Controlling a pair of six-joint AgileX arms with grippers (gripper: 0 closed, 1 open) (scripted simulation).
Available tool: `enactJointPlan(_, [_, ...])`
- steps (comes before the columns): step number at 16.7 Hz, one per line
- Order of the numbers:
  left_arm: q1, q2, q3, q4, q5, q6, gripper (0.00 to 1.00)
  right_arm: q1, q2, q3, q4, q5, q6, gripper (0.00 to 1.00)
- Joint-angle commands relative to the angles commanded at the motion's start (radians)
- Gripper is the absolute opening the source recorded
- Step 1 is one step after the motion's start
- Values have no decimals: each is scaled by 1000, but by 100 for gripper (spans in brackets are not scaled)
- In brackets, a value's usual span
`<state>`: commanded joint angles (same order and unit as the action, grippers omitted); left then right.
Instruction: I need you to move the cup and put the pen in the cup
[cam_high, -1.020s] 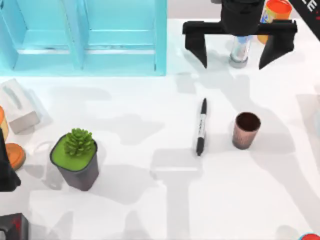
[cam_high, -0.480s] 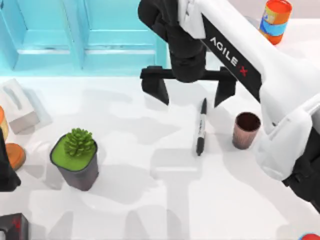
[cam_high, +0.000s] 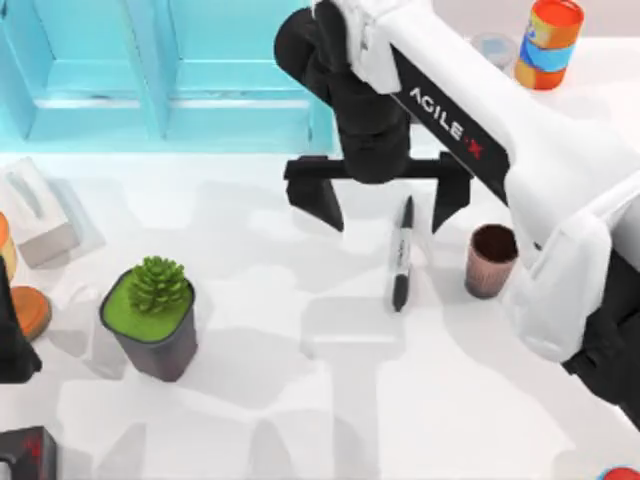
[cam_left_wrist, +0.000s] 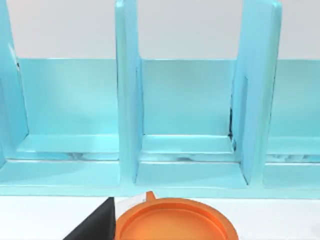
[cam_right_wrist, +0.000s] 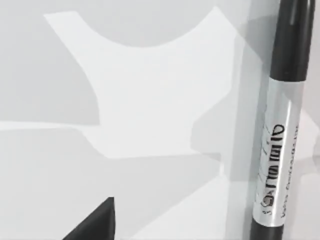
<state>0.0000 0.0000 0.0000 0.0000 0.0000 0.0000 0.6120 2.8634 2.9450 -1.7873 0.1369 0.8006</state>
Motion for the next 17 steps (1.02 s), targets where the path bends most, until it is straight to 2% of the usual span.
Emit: enactJointPlan(17, [0,0,0,0,0,0,100,-9,-206,-613,401,1,-10,100])
